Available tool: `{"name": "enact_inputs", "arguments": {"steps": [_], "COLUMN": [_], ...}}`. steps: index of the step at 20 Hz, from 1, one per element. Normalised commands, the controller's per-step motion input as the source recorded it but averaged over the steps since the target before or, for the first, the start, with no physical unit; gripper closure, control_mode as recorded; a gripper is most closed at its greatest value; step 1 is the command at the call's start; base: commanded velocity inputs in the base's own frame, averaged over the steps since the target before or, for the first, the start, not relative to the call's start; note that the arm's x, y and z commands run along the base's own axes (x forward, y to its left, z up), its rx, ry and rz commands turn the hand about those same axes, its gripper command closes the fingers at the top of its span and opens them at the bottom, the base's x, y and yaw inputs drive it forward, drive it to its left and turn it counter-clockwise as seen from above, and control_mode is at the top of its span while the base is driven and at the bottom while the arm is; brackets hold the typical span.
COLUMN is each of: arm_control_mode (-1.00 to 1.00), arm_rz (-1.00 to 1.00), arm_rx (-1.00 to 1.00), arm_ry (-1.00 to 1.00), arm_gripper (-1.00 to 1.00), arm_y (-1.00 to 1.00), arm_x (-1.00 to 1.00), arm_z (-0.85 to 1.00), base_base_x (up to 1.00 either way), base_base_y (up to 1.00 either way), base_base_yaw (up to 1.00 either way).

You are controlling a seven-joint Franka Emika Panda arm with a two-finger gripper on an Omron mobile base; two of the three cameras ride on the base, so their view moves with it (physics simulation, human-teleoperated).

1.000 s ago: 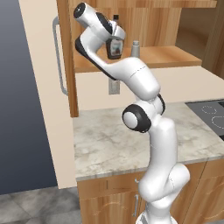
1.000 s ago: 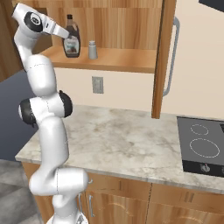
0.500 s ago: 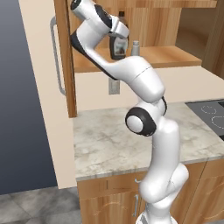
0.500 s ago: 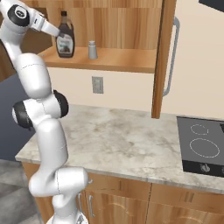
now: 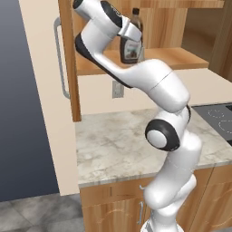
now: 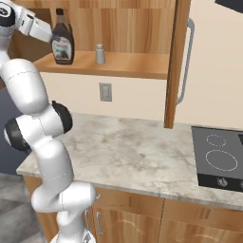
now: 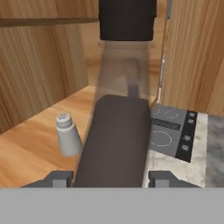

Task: Move the syrup bottle and shaker from the cabinet to the dining counter.

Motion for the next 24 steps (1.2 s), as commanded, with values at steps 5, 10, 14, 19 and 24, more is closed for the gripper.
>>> {"name": "enact_inputs", "arguments": {"steps": [5, 10, 14, 19, 24], "arm_control_mode": [-1.0, -1.0, -1.0, -1.0, -1.0], "arm_rz": [0.18, 0.27, 0.34, 0.43, 0.46], "arm_rx": [0.0, 0.01, 0.0, 0.0, -0.01], "arm_ry": [-0.19, -0.13, -0.17, -0.11, 0.0], "arm_gripper": [1.0, 1.0, 1.0, 1.0, 1.0], "arm_y": [-0.73, -0.85, -0.5, -0.05, 0.12], "arm_x": [-0.9, -0.83, -1.0, -1.0, -1.0], "arm_z": [0.0, -0.08, -0.13, -0.16, -0.1], "base_base_x": [0.0, 0.0, 0.0, 0.0, 0.0], "base_base_y": [0.0, 0.0, 0.0, 0.0, 0.0], "base_base_yaw": [0.0, 0.0, 0.0, 0.0, 0.0]}}
